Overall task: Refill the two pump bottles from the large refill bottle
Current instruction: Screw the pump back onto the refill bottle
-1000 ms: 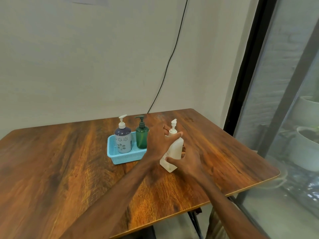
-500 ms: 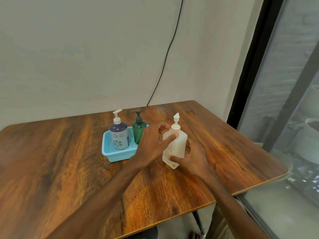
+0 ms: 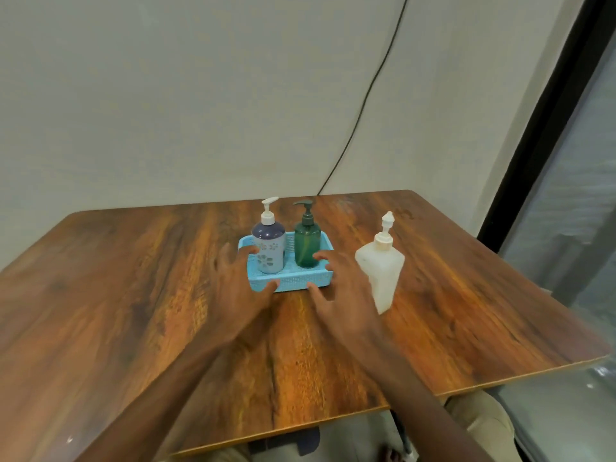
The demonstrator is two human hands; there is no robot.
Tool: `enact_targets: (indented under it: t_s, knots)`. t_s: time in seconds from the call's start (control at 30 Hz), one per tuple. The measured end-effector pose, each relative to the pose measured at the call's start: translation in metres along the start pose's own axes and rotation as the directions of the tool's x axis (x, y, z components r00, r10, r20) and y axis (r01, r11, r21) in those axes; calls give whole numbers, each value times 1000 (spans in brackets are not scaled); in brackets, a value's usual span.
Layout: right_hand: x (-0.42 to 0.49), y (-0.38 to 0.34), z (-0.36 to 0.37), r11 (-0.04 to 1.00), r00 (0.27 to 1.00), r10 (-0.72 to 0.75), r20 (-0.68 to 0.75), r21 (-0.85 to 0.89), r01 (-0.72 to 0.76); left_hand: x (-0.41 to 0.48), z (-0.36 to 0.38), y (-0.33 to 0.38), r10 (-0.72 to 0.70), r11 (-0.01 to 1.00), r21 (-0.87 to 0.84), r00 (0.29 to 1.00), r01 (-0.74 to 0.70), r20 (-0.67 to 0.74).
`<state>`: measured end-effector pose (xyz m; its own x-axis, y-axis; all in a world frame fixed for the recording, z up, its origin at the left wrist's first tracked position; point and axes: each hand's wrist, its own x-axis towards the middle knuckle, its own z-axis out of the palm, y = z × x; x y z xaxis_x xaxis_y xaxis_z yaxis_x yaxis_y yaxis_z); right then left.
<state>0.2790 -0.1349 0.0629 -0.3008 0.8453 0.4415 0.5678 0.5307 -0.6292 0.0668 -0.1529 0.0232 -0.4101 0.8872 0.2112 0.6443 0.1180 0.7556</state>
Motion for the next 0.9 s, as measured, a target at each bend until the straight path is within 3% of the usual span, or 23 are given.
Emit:
enact_targets:
  t_s: [0.13, 0.27, 0.37, 0.9]
  knots:
    - [27, 1, 43, 942, 957, 190, 219, -317, -115, 14, -9, -25, 31, 988, 148, 999, -32, 10]
    - [50, 8, 61, 894, 934, 303, 190, -395, -210, 27, -7, -35, 25, 996, 90, 999, -28, 37]
    - [60, 9, 66, 869, 938, 298, 176, -455, -191, 34, -4, -39, 47, 995, 84, 999, -48, 18]
    - [135, 27, 99, 936, 971, 223, 85, -298, -189, 126, 7, -49, 53, 992, 117, 998, -56, 25]
